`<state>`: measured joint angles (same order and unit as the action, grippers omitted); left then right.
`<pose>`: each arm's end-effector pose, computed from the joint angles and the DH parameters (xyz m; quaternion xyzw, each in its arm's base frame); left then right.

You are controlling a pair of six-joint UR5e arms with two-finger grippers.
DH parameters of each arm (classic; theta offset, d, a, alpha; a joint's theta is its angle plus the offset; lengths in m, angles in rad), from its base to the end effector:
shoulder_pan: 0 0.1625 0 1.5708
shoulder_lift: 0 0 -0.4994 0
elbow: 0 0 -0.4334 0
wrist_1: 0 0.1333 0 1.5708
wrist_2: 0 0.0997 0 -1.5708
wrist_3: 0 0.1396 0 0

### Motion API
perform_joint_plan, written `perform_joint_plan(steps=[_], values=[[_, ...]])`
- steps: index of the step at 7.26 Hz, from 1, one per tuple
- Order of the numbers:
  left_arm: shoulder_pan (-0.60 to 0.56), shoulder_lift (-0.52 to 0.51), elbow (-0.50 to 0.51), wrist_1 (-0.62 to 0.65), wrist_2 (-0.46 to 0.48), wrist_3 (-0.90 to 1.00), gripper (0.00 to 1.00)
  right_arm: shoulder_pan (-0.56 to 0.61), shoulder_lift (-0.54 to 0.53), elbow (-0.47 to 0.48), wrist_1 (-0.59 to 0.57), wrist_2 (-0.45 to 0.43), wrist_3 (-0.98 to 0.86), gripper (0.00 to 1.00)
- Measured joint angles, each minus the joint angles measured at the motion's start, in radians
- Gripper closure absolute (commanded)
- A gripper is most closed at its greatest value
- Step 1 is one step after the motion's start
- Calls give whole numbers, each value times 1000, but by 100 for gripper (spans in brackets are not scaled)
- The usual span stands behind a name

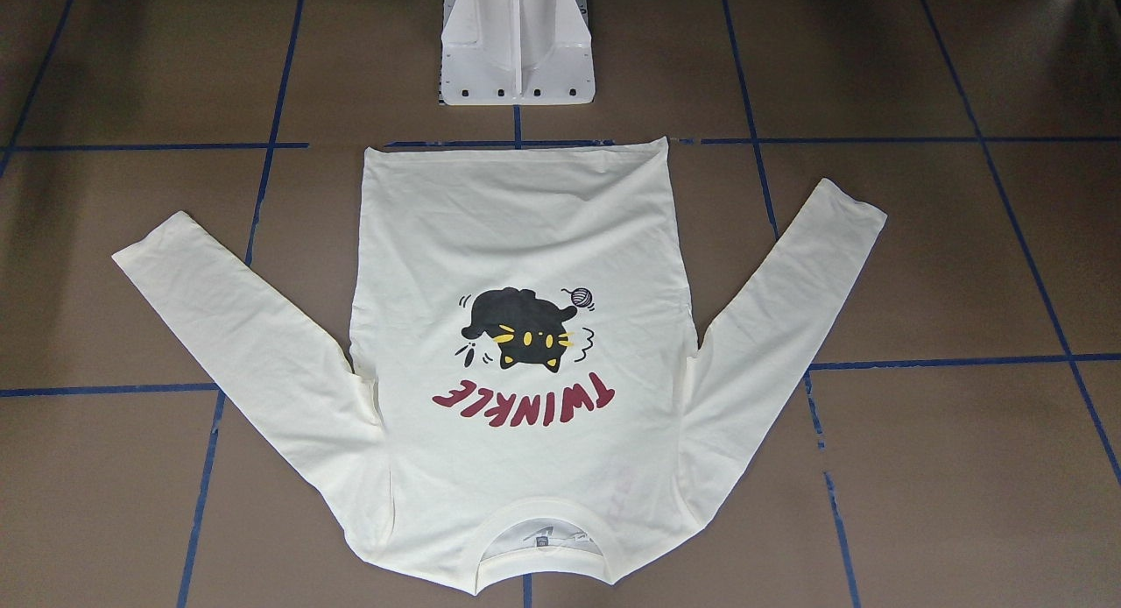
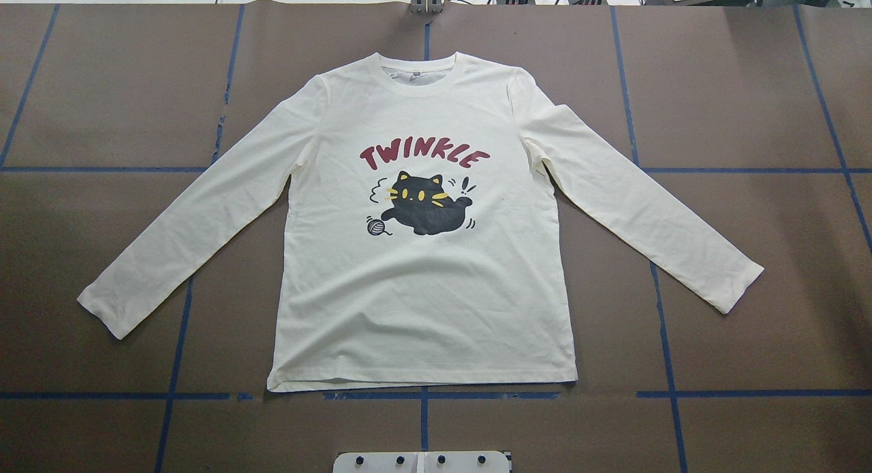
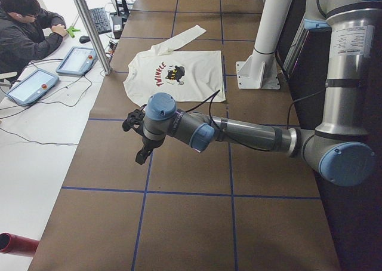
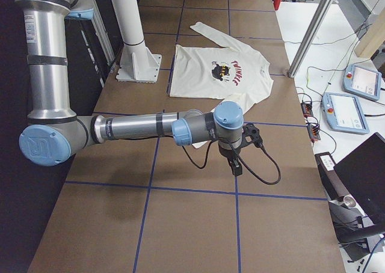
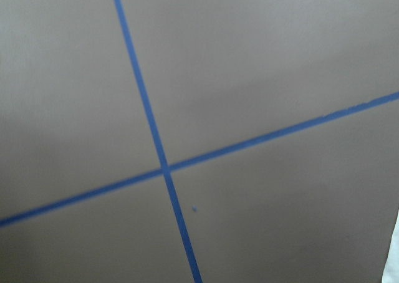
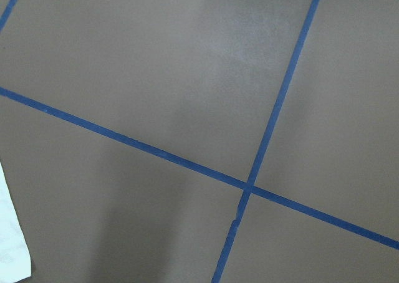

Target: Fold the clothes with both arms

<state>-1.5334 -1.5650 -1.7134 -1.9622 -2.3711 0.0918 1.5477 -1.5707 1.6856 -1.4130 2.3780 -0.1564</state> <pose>-0.0121 -0.5624 0.6365 0.2506 0.3694 0.1589 0.8806 0.0197 -0.5532 0.6783 0.1506 -0.3799 -0.1348 0.9027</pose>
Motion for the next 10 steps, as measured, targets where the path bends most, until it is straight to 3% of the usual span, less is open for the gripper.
perform_joint_plan(steps=[2,4,6,7,9,10], values=[[0,-1,31,-114,-2,-3,0,-9,-35,25,109,73,159,0],[0,0,34,-134,-3,-2,0,-115,-91,34,385,62,546,8],[0,0,34,-137,-3,-1,0,-308,-167,34,708,-78,942,31],[0,0,33,-138,-4,-1,0,-428,-187,33,790,-184,1081,34],[0,0,32,-138,-4,-1,0,-613,-207,27,837,-348,1201,39],[-1,0,31,-138,-4,-1,0,-662,-212,22,841,-376,1220,40]])
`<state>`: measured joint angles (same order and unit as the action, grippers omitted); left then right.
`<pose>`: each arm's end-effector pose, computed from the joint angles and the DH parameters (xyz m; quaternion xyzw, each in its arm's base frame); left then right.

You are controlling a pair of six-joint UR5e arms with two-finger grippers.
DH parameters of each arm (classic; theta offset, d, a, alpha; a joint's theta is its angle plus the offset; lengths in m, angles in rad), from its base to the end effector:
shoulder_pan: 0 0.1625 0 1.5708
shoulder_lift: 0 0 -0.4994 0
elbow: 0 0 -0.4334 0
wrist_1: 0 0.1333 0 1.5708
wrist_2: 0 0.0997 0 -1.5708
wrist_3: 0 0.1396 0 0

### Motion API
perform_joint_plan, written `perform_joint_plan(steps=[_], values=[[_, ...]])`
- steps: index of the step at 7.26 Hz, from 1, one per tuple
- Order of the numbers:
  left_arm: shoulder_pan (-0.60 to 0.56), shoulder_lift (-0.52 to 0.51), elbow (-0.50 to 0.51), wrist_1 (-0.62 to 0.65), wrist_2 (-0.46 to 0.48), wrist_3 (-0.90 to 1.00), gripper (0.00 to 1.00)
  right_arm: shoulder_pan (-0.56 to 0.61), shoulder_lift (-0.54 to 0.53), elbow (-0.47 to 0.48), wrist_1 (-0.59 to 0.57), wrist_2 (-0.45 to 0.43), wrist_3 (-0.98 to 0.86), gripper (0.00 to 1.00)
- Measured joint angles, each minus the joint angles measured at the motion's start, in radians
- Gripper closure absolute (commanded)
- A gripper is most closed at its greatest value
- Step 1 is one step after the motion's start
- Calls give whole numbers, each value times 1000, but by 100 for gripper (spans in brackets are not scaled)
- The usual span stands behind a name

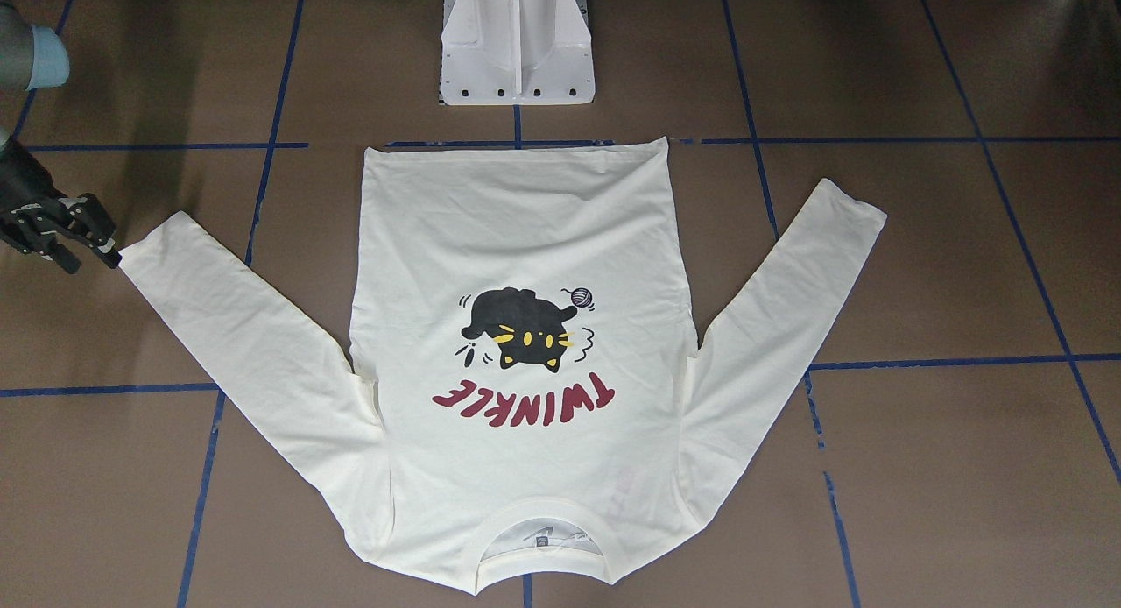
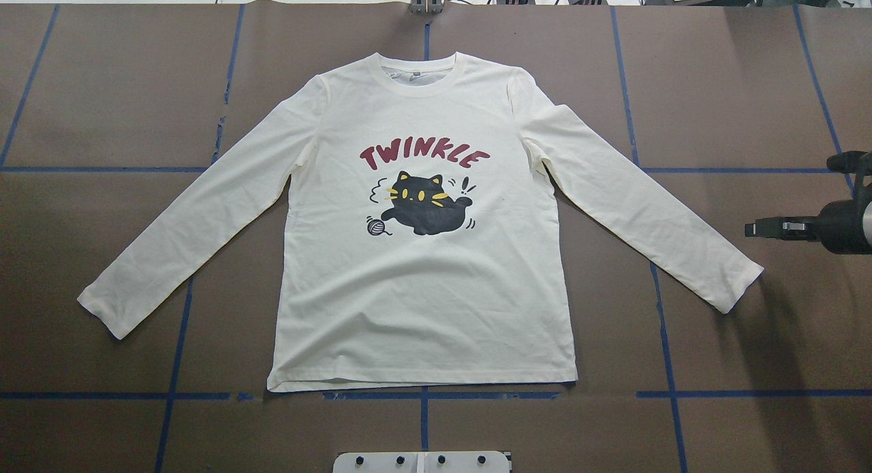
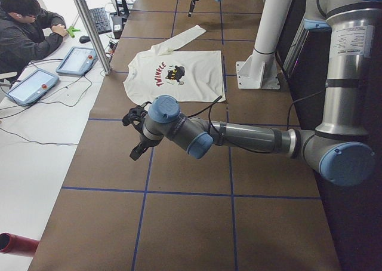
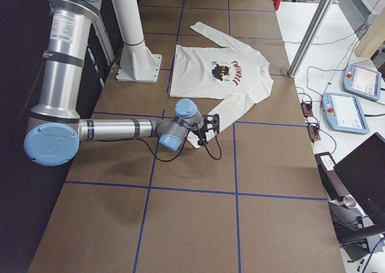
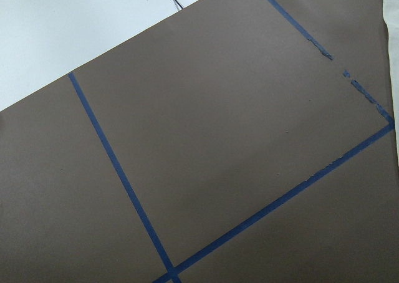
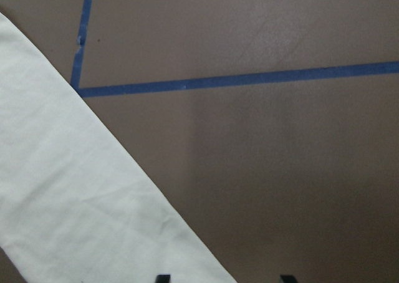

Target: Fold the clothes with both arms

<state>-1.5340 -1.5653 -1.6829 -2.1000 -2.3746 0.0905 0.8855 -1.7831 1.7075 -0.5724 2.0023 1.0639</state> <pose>-0.0119 -0.5668 0.6345 0.2975 0.3637 0.1776 0.8647 -0.2510 -0.4254 0.6805 0.1318 -0.4566 0.0710 0.8770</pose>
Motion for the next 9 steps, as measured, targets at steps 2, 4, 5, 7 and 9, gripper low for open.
perform_joint_plan(steps=[2,4,5,7,9], values=[[0,0,-2,0,0,0,0,-47,-20,-8,3,-17,7,40],[0,0,-2,0,0,0,0,-73,-35,-18,2,-36,0,41],[0,0,-3,0,0,0,0,-88,-36,-28,3,-50,-1,43],[0,0,-3,0,0,0,0,-107,-37,-38,3,-62,-3,95],[0,0,-6,0,0,0,0,-114,-37,-40,2,-70,-5,100]])
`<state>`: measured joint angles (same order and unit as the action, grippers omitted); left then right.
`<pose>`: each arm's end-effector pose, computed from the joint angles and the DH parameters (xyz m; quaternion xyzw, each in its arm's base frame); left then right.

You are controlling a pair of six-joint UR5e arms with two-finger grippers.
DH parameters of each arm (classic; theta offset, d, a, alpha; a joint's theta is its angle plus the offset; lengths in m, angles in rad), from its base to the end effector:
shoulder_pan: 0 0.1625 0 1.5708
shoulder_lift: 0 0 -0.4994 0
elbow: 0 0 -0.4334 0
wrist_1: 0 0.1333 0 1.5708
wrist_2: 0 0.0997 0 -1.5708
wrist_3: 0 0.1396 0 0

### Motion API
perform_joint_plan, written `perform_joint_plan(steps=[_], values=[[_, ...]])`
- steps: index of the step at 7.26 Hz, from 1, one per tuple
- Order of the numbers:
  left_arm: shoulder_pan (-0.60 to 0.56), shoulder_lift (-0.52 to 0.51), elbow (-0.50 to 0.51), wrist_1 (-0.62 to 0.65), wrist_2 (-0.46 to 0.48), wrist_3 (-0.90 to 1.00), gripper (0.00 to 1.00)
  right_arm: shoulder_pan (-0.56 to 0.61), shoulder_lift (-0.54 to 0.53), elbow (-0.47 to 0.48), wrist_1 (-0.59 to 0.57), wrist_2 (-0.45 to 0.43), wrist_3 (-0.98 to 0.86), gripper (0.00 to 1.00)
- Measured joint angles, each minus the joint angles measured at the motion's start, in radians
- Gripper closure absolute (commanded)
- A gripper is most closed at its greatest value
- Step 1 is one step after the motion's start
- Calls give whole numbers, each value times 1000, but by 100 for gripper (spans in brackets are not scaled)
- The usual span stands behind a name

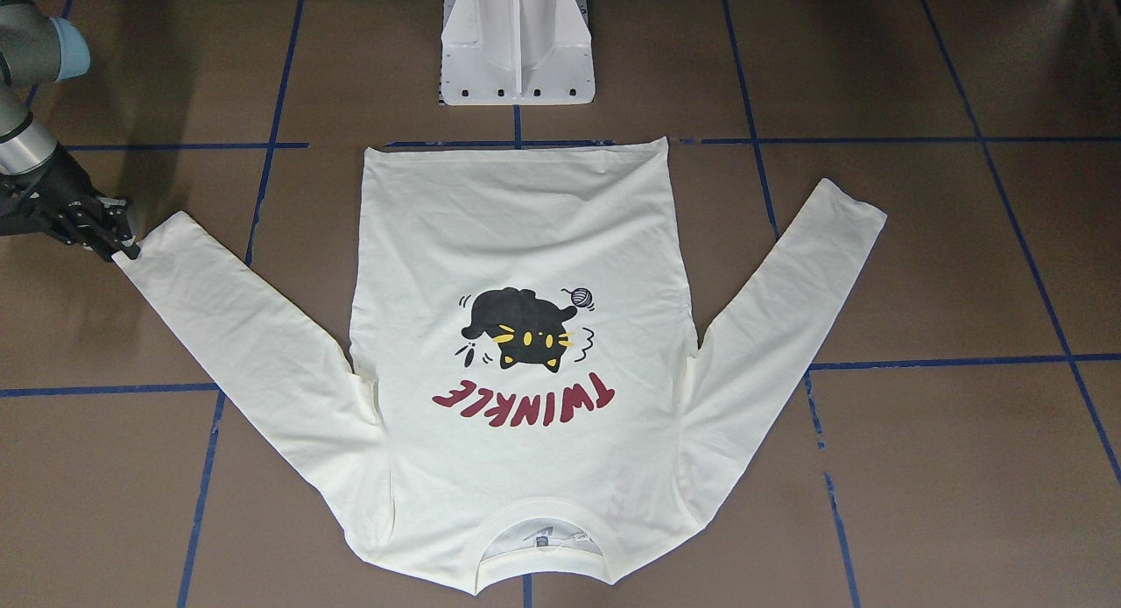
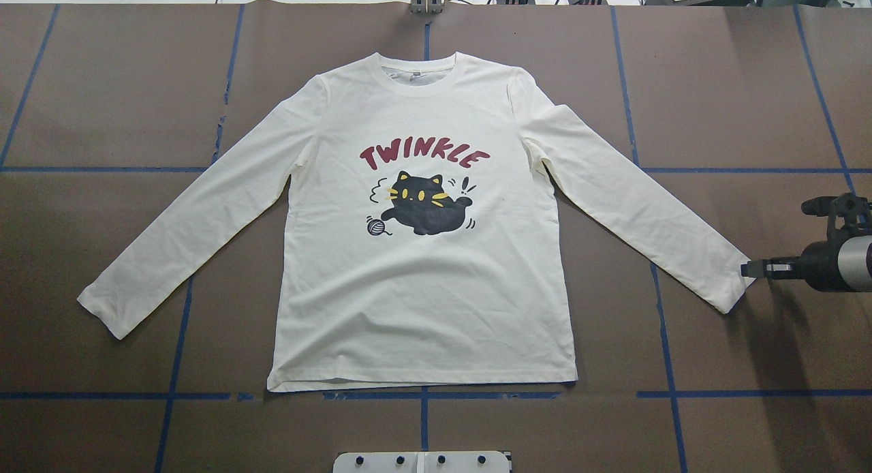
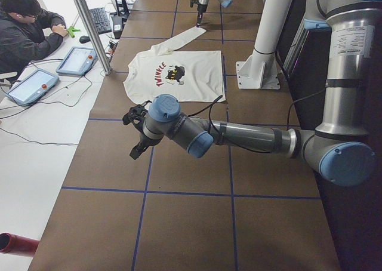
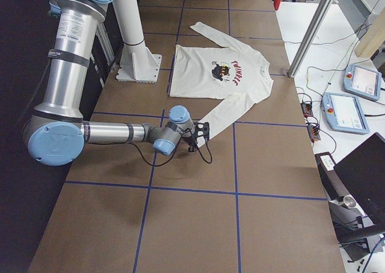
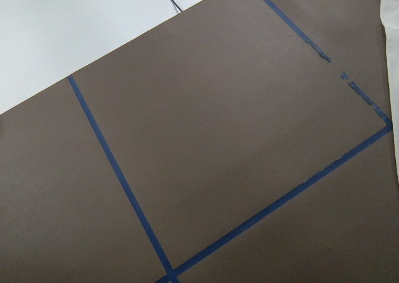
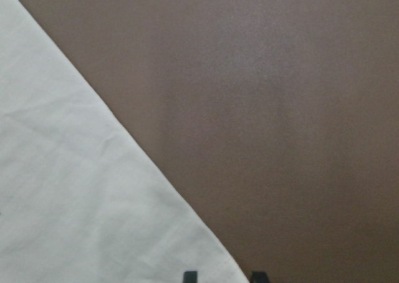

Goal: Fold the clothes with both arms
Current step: 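Lower the right gripper and grasp the sleeve cuff nearest it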

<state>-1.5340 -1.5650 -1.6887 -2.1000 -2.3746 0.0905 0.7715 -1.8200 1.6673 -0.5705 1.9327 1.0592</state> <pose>-0.0120 -0.5665 0.6314 0.2999 0.3633 0.1786 0.8638 -0.2778 -0.3872 0.7241 0.1106 -0.4222 0.0428 0.8987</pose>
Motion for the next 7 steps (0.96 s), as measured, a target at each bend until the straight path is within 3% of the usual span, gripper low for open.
perform_joint_plan(steps=[4,6,7], values=[[0,-1,-2,0,0,0,0,2,-16,31,-29,-40,-66,100],[0,-1,-2,0,0,0,0,50,32,136,-216,8,-76,100],[0,-2,-2,0,0,0,0,67,116,170,-342,10,-77,100]])
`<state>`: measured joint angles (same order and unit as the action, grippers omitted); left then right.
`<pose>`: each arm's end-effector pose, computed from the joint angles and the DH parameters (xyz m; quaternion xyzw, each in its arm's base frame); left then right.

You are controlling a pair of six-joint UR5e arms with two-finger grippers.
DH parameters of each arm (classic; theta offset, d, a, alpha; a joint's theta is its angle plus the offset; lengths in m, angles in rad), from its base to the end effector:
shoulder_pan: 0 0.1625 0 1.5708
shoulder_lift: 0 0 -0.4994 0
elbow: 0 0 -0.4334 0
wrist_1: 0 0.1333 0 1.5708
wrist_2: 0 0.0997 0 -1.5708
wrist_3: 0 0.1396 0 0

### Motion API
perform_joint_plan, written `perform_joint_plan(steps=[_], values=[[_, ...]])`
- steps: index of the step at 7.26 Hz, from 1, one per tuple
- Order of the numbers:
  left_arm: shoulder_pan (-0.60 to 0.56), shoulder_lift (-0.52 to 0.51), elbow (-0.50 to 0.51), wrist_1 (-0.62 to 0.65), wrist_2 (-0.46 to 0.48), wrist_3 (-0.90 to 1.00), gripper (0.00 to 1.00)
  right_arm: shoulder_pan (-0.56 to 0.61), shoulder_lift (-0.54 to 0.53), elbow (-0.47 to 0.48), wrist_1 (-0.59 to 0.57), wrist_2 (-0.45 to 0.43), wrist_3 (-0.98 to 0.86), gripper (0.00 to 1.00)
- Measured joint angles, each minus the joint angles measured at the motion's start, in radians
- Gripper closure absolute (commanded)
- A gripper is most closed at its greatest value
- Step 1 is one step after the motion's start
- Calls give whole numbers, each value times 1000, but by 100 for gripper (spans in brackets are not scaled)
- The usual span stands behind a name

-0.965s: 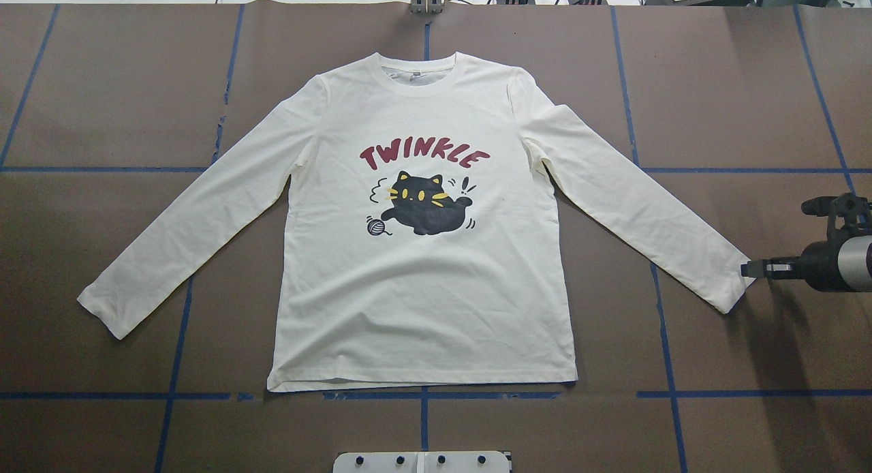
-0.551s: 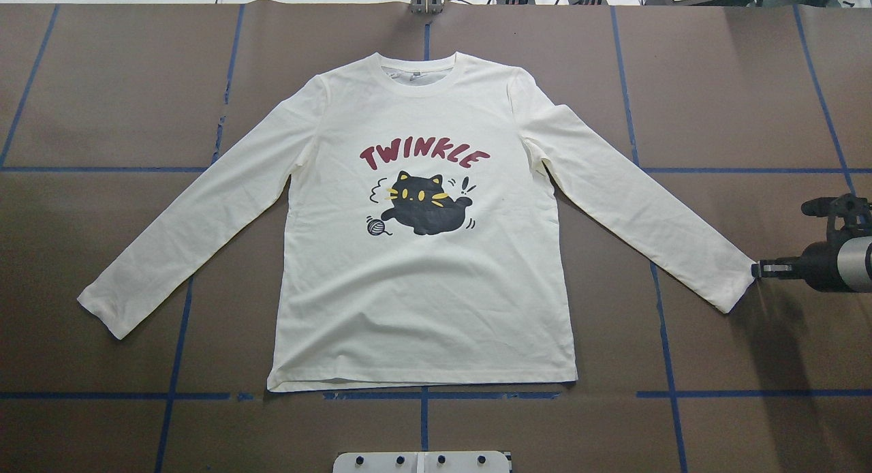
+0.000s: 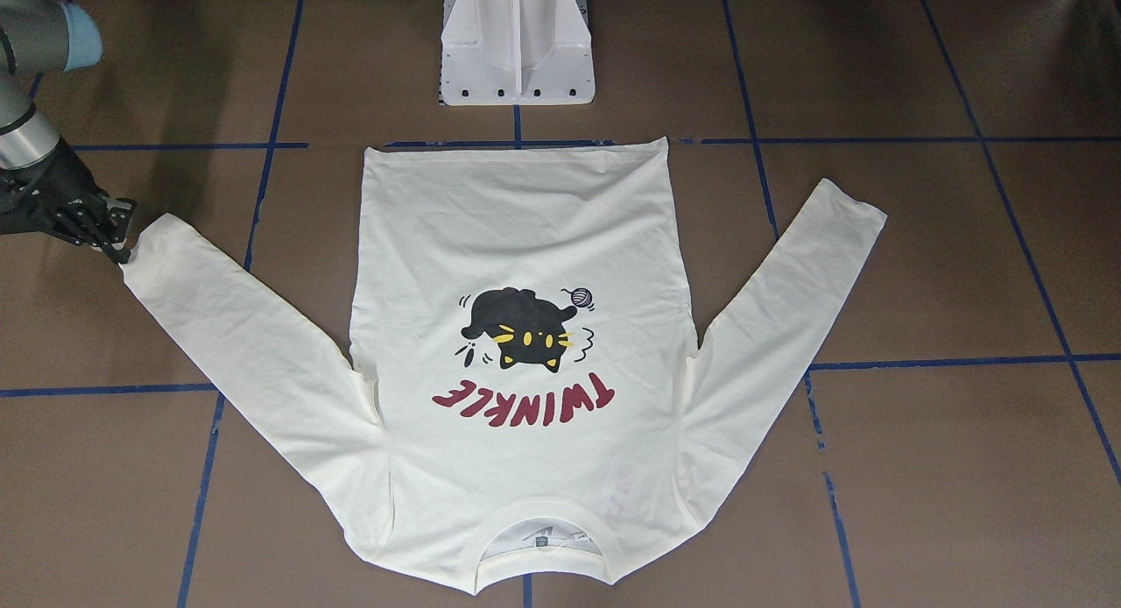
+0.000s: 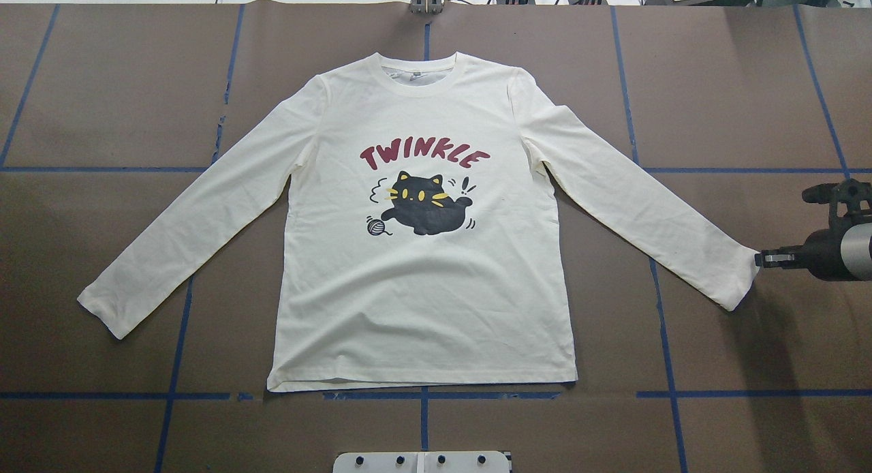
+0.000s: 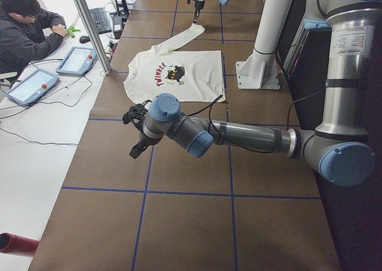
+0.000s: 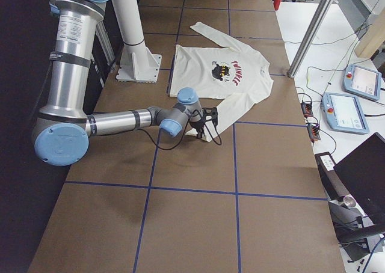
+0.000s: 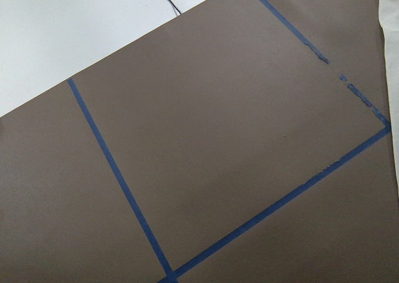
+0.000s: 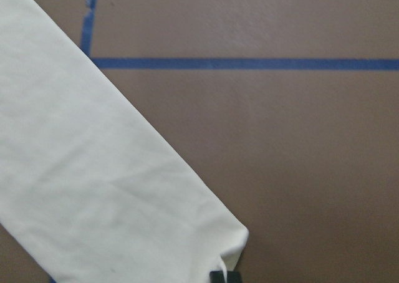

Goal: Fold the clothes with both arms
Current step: 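Lower the right gripper and grasp the sleeve cuff nearest it, then carry the sleeve across the shirt chest with the right gripper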

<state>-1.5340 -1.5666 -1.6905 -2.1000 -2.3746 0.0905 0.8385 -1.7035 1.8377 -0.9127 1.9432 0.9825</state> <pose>-0.0119 -0.5671 0.6295 0.3014 0.3631 0.1792 0.8633 -0.2903 -0.4463 0.6198 0.1190 -0.3985 0.0422 0.9084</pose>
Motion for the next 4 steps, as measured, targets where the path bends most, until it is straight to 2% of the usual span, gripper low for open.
perform_joint_plan(steps=[2,4], values=[[0,0,0,0,0,0,0,9,263,12,-296,-34,1,100],[0,3,0,0,-1,0,0,-1,601,-19,-631,-101,5,100]])
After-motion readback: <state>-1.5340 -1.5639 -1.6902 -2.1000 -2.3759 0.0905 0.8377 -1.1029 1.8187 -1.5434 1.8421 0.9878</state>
